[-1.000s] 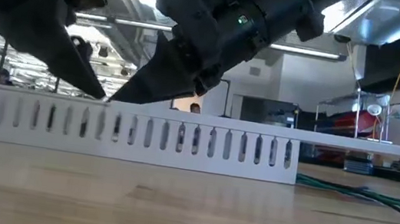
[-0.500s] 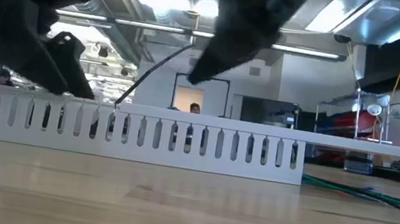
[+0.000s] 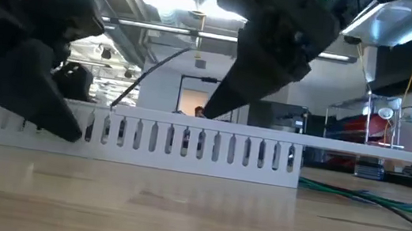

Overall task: Ziptie cables
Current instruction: Close the cable duct

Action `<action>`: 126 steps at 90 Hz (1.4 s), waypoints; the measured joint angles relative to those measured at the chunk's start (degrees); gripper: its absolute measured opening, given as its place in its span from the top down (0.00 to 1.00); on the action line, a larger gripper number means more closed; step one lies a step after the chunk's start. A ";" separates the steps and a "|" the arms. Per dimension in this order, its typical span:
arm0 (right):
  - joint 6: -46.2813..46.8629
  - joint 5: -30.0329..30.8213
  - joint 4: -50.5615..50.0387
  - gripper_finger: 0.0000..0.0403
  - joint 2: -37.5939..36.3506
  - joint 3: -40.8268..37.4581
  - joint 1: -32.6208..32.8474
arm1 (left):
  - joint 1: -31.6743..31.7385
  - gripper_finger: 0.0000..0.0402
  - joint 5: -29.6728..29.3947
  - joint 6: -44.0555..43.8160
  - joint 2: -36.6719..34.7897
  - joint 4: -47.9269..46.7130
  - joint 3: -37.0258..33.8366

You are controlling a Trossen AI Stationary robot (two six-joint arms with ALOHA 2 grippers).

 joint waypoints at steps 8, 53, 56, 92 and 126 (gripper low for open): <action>-0.08 0.46 0.09 0.99 0.00 0.00 -0.40 | -0.01 0.34 0.60 -0.07 0.16 -0.40 -0.01; 0.31 -5.46 20.89 0.99 8.15 0.30 -3.19 | -0.06 0.44 0.74 -0.29 0.14 0.33 -0.50; 0.48 -6.03 22.53 0.99 8.69 0.28 -3.53 | -0.06 0.44 0.74 -0.14 0.14 0.45 -0.50; -1.31 -8.68 31.53 0.99 14.03 3.80 -5.27 | -0.02 0.44 0.76 -0.71 0.36 1.29 -0.59; -2.57 -7.98 31.21 0.99 14.08 3.96 -5.29 | 2.75 0.27 3.96 -0.72 -3.46 -2.98 2.09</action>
